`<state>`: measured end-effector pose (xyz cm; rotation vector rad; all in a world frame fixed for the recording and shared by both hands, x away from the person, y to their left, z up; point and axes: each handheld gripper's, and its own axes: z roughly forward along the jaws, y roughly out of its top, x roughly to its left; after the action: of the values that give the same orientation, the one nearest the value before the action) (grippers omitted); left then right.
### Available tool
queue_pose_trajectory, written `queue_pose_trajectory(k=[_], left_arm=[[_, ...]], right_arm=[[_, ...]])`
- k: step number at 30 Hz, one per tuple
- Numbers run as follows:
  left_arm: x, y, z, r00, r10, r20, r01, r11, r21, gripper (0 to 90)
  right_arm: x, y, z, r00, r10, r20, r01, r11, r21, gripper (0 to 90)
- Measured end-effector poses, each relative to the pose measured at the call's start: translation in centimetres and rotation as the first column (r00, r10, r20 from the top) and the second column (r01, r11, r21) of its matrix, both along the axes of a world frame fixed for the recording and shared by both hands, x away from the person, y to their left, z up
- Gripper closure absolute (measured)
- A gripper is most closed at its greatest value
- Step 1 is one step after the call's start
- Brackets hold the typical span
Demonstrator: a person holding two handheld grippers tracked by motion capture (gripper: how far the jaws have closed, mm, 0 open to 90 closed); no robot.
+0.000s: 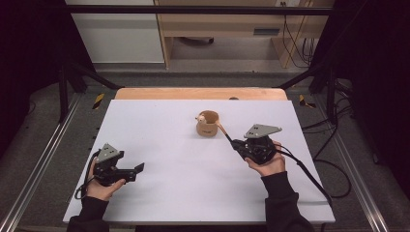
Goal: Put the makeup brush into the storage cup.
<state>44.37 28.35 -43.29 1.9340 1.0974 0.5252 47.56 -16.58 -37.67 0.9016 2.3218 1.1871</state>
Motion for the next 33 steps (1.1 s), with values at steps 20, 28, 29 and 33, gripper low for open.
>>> queue_pose_trajectory(k=[20,28,29,33], left_arm=[[0.0,0.0,0.1,1.0000,-0.001,0.005,0.001,1.0000,-0.003,7.1],[0.0,0.0,0.0,1.0000,-0.001,0.003,0.001,1.0000,-0.002,7.1],[0.0,0.0,0.0,1.0000,0.000,0.004,0.000,1.0000,-0.003,7.1],[0.0,0.0,0.0,1.0000,-0.001,0.002,0.001,1.0000,-0.004,7.0]], right_arm=[[0.7,-0.7,1.1,0.9928,-0.085,0.085,0.071,0.985,0.155,83.6],[1.1,-0.8,1.2,0.9874,-0.118,0.106,0.095,0.976,0.197,83.6],[1.1,-0.8,1.2,0.9866,-0.123,0.107,0.099,0.975,0.200,83.6],[1.5,-0.8,1.2,0.9856,-0.130,0.107,0.106,0.972,0.210,83.6]])
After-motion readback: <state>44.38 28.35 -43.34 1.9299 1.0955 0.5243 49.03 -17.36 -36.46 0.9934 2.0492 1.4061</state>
